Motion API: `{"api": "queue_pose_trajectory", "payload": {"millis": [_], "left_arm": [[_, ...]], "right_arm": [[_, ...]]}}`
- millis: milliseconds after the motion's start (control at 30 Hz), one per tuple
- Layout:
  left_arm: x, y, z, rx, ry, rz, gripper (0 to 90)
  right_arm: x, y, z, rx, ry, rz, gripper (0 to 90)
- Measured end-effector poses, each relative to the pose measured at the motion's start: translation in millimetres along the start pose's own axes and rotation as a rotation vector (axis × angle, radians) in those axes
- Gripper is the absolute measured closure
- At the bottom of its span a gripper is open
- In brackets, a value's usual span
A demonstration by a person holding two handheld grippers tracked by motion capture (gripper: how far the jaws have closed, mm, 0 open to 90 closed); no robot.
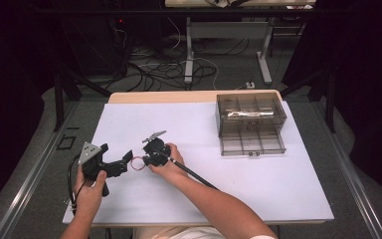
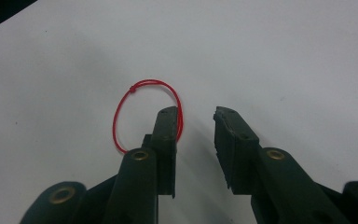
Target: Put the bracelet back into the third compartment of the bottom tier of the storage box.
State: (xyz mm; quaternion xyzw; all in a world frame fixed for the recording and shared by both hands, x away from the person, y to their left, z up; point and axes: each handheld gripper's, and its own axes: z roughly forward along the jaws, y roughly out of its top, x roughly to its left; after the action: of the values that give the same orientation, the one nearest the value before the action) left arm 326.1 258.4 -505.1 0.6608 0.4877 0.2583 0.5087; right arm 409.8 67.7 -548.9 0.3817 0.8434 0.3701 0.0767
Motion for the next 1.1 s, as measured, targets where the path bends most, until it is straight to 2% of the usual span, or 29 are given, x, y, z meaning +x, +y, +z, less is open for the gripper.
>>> {"api": "queue_pose_trajectory", "payload": {"millis": [33, 67, 400, 467, 833, 933, 1000, 1100], "left_arm": [[-0.1, -0.1, -0.1, 0.0, -0.001, -0.004, 0.5], [0.2, 0.2, -0.7, 0.009, -0.005, -0.003, 0.5], [0.4, -0.3, -0.8, 0.008, -0.006, -0.004, 0.6], [0.5, -0.3, -0.8, 0.008, -0.006, -0.005, 0.6], [0.2, -0.6, -0.2, -0.001, -0.004, -0.005, 0.5], [0.3, -0.6, -0.2, 0.0, -0.003, -0.007, 0.5], [0.3, -0.6, -0.3, 0.0, -0.003, -0.005, 0.6], [0.3, -0.6, -0.3, 0.001, -0.004, -0.004, 0.6]], "right_arm": [[0.4, -0.5, 2.4, -0.035, 0.013, 0.007, 70.6], [-0.1, 0.6, 0.8, 0.002, 0.003, -0.002, 71.1], [4.1, 0.6, 9.1, 0.002, 0.018, 0.0, 75.3], [5.7, 0.1, 10.2, 0.009, 0.019, 0.015, 76.1], [7.7, -1.8, 15.7, 0.011, 0.003, -0.036, 79.7], [8.9, -1.9, 15.8, 0.013, 0.0, -0.037, 80.4], [9.2, -2.0, 16.0, 0.013, -0.008, -0.056, 82.7], [8.8, -1.9, 16.0, 0.016, -0.008, -0.053, 84.2]]}}
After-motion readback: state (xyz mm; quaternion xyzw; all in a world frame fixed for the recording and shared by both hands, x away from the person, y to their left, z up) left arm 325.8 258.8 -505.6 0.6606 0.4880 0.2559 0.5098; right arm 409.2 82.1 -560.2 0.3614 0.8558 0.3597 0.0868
